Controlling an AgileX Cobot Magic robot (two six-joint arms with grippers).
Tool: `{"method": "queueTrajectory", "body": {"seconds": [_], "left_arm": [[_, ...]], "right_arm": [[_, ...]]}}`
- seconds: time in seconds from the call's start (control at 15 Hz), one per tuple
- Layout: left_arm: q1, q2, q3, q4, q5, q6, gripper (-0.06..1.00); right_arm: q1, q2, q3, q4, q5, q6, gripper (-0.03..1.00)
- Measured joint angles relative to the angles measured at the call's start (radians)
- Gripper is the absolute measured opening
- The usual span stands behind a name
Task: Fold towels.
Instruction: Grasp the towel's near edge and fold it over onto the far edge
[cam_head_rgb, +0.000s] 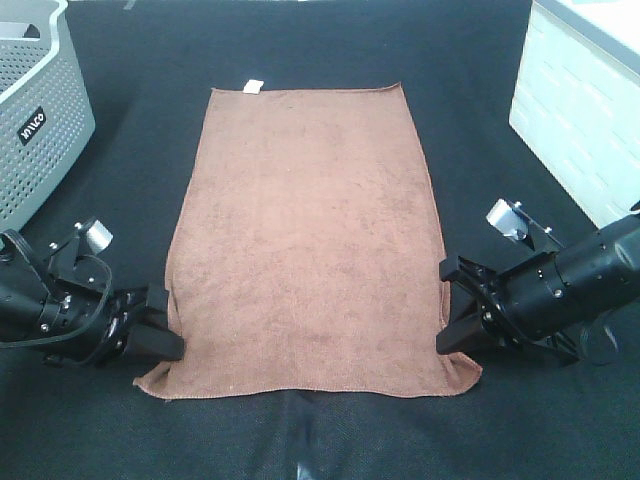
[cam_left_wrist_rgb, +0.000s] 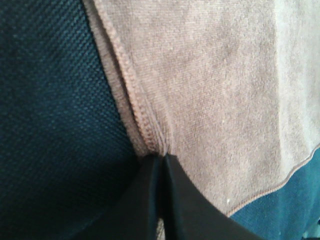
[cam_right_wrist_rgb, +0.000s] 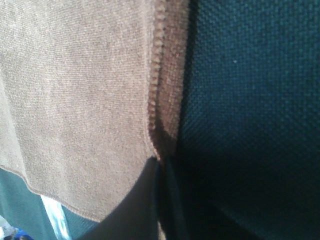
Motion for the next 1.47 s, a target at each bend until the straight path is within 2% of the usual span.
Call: {"method": "queueTrajectory", "body": {"seconds": [0.13, 0.2, 0.33, 0.4, 0.73, 0.93, 1.13, 1.27, 1.33, 1.47], "left_arm": [[0.000, -0.030, 0.000, 0.079, -0.004, -0.048, 0.01], [0.000, -0.063, 0.008, 0.108, -0.010, -0.074, 0.01], [0.000, -0.141, 0.051, 0.133, -0.026, -0.091, 0.01], [0.000, -0.180, 0.087, 0.135, -0.030, -0.093, 0.01], [0.000, -0.426, 0.315, 0.161, -0.030, -0.128, 0.01], [0.000, -0.550, 0.388, 0.179, -0.029, -0.165, 0.01], [0.000, -0.572, 0.365, 0.185, -0.029, -0.202, 0.01], [0.000, -0.569, 0.270, 0.192, -0.048, -0.220, 0.01], [0.000, -0.569, 0.270, 0.192, -0.048, -0.220, 0.01], [0.000, -0.534, 0.168, 0.225, -0.057, -0.254, 0.01]], "right_arm": [[0.000, -0.060, 0.000, -0.055, 0.001, 0.052, 0.00], [0.000, -0.098, 0.000, -0.117, 0.009, 0.097, 0.00], [0.000, -0.155, 0.007, -0.222, 0.047, 0.205, 0.00], [0.000, -0.181, 0.026, -0.241, 0.058, 0.221, 0.00], [0.001, -0.382, 0.235, -0.247, 0.115, 0.236, 0.00], [0.001, -0.461, 0.320, -0.225, 0.127, 0.236, 0.00], [0.001, -0.479, 0.288, -0.223, 0.126, 0.238, 0.00], [0.001, -0.474, 0.169, -0.225, 0.110, 0.272, 0.00], [0.001, -0.474, 0.169, -0.225, 0.110, 0.272, 0.00], [0.001, -0.432, 0.035, -0.247, 0.112, 0.314, 0.00]]}}
